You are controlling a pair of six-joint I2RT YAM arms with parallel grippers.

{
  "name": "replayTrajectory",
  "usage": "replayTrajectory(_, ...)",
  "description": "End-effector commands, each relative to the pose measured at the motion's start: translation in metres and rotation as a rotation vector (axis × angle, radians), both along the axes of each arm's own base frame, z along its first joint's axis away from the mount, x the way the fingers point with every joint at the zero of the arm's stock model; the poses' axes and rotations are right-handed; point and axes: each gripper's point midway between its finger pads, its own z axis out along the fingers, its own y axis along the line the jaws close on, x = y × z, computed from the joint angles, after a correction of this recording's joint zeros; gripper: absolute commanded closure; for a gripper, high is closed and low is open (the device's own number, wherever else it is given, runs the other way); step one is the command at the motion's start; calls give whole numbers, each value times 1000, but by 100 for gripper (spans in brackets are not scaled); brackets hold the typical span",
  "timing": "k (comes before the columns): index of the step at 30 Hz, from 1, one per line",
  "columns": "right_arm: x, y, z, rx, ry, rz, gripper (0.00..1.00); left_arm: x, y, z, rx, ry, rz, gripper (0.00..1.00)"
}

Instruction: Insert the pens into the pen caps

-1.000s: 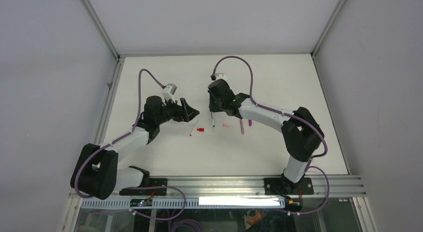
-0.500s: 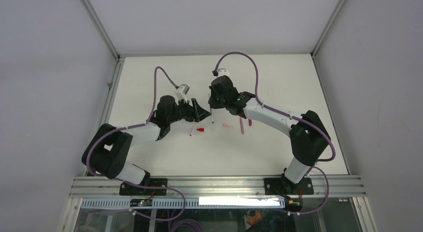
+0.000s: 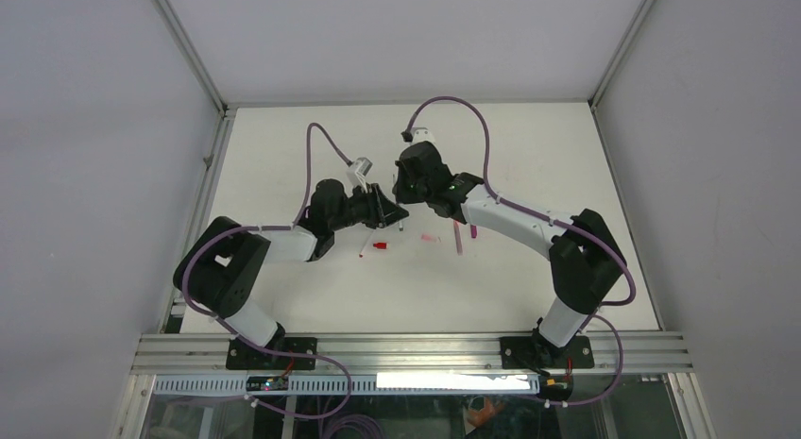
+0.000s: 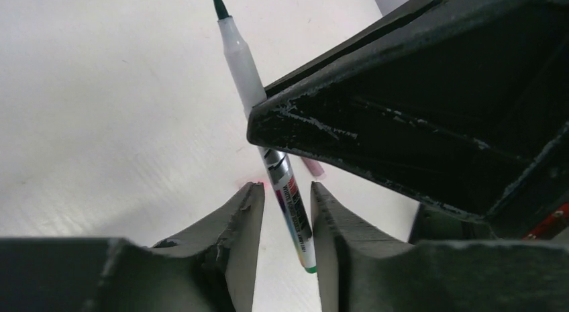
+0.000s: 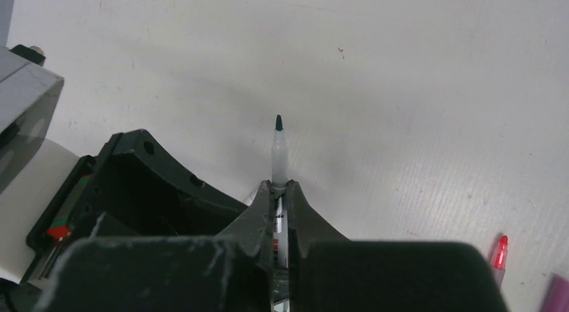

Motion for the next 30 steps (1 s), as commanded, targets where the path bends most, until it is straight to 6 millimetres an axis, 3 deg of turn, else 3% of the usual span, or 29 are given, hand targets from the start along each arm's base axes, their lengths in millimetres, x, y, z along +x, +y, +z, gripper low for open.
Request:
replayTrajectory(1, 10, 6, 51, 93, -102, -6, 100, 5, -16, 28, -66, -86, -42, 75)
replayTrajectory(3, 10, 5, 51, 93, -107, -9, 100, 5, -17, 26, -65, -81, -44, 88)
replayTrajectory(7, 9, 3, 51, 91, -111, -16, 100, 5, -17, 24, -60, -77, -47, 100)
replayTrajectory(12, 8, -6, 52, 77, -127, -37, 100, 4, -15, 19, -26, -72, -54, 100)
replayTrajectory(15, 8, -20, 54, 51, -149, -65, 84, 4, -10, 19, 32, -73, -51, 100)
replayTrajectory(19, 9, -61, 55, 11, -162, -149, 59, 2, 1, 17, 134, -84, -40, 100)
replayTrajectory(25, 1, -133, 41, -49, -90, -283, 55, -10, 14, 8, 224, -79, -61, 100)
replayTrajectory(30, -14, -172, 6, -185, 33, -343, 54, -27, 22, 2, 267, -74, -97, 100)
